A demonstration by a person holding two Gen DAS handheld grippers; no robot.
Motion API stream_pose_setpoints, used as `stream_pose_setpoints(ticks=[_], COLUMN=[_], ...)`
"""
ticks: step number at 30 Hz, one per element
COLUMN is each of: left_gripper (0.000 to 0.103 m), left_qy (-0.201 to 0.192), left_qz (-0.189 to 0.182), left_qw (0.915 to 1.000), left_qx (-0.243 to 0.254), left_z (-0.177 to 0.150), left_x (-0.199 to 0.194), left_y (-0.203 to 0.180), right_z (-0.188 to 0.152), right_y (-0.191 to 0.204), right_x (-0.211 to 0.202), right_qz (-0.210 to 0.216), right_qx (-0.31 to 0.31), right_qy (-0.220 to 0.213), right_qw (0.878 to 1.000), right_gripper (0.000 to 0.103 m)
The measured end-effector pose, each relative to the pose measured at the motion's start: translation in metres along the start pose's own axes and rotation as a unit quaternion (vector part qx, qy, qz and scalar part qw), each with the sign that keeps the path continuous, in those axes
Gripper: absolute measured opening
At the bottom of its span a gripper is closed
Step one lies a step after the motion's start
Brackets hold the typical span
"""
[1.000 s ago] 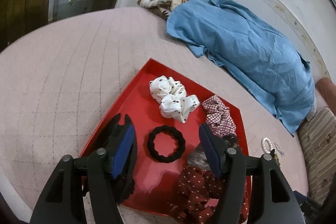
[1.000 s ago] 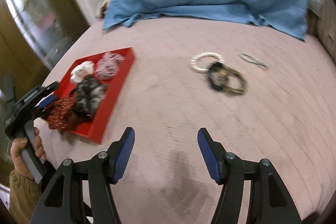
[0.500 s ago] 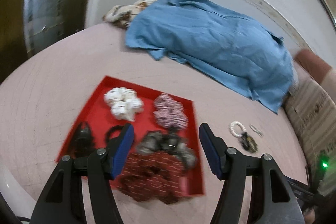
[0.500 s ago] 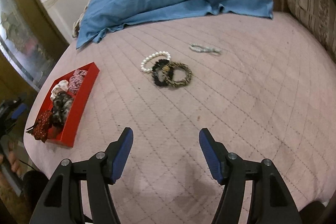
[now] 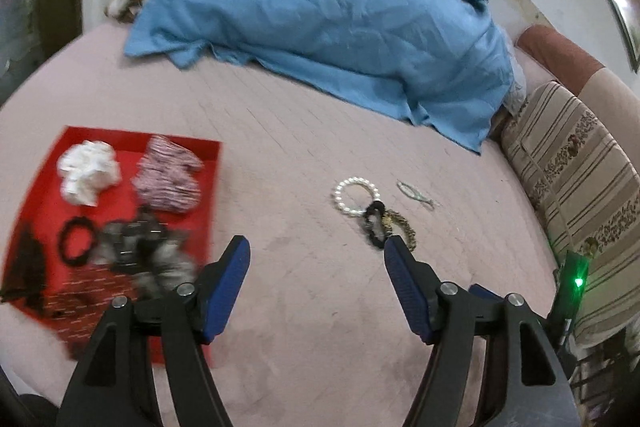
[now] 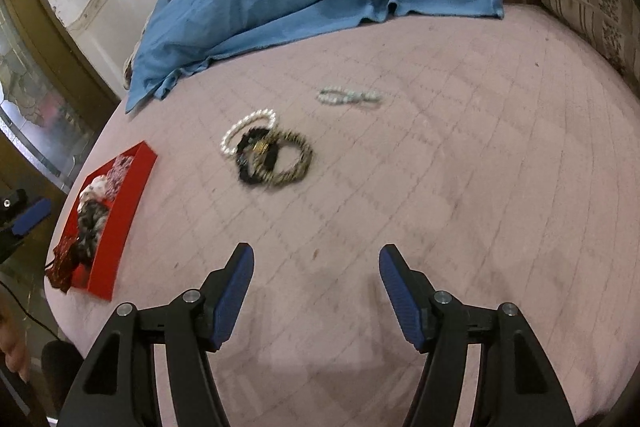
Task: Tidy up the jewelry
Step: 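Move both grippers back to the remaining bracelets on the bed, then grasp the pearl bracelet with the left gripper while the right grasps the gold beaded bracelet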
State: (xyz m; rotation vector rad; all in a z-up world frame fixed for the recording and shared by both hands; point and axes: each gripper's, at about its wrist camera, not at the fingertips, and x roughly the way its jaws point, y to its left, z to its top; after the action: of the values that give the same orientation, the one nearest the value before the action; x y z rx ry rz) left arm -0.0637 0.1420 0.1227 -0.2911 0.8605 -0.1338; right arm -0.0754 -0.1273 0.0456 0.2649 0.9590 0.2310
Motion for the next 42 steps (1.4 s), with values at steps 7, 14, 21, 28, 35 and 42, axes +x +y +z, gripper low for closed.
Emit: stream_pose_setpoints(ticks=[7, 14, 21, 28, 35, 42], left_gripper=[0.069, 0.062, 0.062, 0.07, 0.01, 0.009], left_qy=[0.044, 0.077, 0.081, 0.066, 0.082, 0.093], left_qz=[0.008, 0.043, 0.07, 0.11, 0.093, 0.06], left_qw=[0.9971, 0.9955, 0.9942, 0.9906, 0.9903, 0.9937], left_qx=[-0.062, -0.037, -0.004, 0.047, 0.062, 0.018], left_z=[0.024, 0.04, 0.047, 0.04, 0.039, 0.03], left_x=[0.078, 0.153, 0.188, 0.201, 0.19, 0.167], left_y=[0.0, -0.014, -0.026, -0.045, -0.043, -0.033], right_z=[0.029, 0.044, 0.054, 0.057, 0.049, 0.038], right_y=[0.005, 0.017, 0.017, 0.023, 0.022, 0.015], right_x=[0.03, 0.064, 0.081, 0.089, 0.08, 0.049], right_qz=[0.011, 0.005, -0.011, -0.031, -0.007, 0.004], right_qx=[-0.033, -0.069, -0.081, -0.101, -0.097, -0.072], right_qy=[0.001, 0.012, 0.011, 0.009, 0.018, 0.007], right_qw=[0.999, 0.998, 0.997, 0.994, 0.995, 0.997], right_gripper=[0.054, 0.046, 0.041, 0.014, 0.008, 0.008])
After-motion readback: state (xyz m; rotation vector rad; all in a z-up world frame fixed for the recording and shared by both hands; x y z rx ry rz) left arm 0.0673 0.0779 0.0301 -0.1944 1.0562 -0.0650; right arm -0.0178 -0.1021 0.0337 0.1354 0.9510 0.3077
